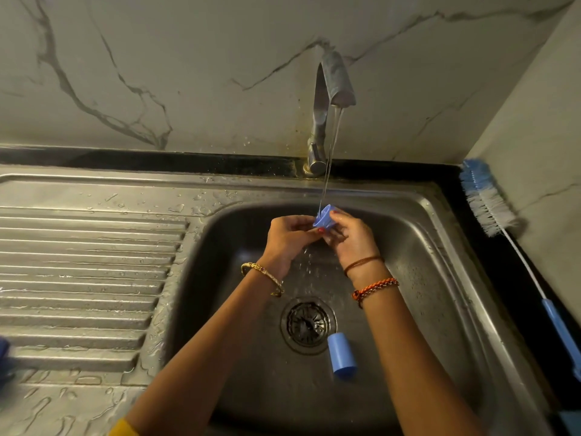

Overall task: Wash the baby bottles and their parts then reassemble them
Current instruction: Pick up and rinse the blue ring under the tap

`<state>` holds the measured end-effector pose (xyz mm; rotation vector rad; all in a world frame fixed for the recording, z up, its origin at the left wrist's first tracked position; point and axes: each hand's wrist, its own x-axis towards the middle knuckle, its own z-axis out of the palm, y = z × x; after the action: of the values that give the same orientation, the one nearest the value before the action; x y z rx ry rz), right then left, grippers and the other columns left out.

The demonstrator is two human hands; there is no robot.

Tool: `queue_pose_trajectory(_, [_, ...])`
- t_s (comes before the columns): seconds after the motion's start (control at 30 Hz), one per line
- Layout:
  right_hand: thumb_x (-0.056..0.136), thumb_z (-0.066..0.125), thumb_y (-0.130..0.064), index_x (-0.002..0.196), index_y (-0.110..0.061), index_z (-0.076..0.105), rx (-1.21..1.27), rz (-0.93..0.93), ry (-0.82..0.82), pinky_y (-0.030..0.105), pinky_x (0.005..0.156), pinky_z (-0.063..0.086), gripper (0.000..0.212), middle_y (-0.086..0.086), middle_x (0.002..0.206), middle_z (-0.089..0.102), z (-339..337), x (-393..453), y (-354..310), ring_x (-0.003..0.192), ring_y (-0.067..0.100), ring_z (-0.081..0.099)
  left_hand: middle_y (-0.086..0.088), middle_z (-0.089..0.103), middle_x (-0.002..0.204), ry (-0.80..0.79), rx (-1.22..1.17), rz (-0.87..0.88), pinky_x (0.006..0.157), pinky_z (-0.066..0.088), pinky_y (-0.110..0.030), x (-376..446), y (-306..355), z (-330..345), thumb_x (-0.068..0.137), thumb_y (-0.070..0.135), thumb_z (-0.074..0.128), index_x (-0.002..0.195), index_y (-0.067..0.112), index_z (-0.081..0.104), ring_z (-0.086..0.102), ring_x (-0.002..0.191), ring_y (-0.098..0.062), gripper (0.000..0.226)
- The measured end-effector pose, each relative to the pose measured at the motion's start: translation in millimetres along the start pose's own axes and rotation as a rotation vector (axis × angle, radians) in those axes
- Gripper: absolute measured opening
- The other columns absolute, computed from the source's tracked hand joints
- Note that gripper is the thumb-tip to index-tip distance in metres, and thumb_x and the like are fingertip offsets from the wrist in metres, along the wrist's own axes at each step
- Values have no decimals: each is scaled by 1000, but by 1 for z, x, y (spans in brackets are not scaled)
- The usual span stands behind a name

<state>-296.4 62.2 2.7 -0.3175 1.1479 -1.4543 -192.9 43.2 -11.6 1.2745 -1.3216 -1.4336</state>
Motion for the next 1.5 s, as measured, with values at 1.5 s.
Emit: queue_pose_trajectory(1.5, [85, 62, -5, 120, 0, 56, -721, -180, 54, 32, 83, 49, 36, 20, 124, 56, -2, -12, -13, 111, 31, 55, -7, 60, 77, 24, -161, -315, 53, 51, -13, -11, 17, -6, 88, -4, 54, 95, 2, 61, 57, 67, -11, 11])
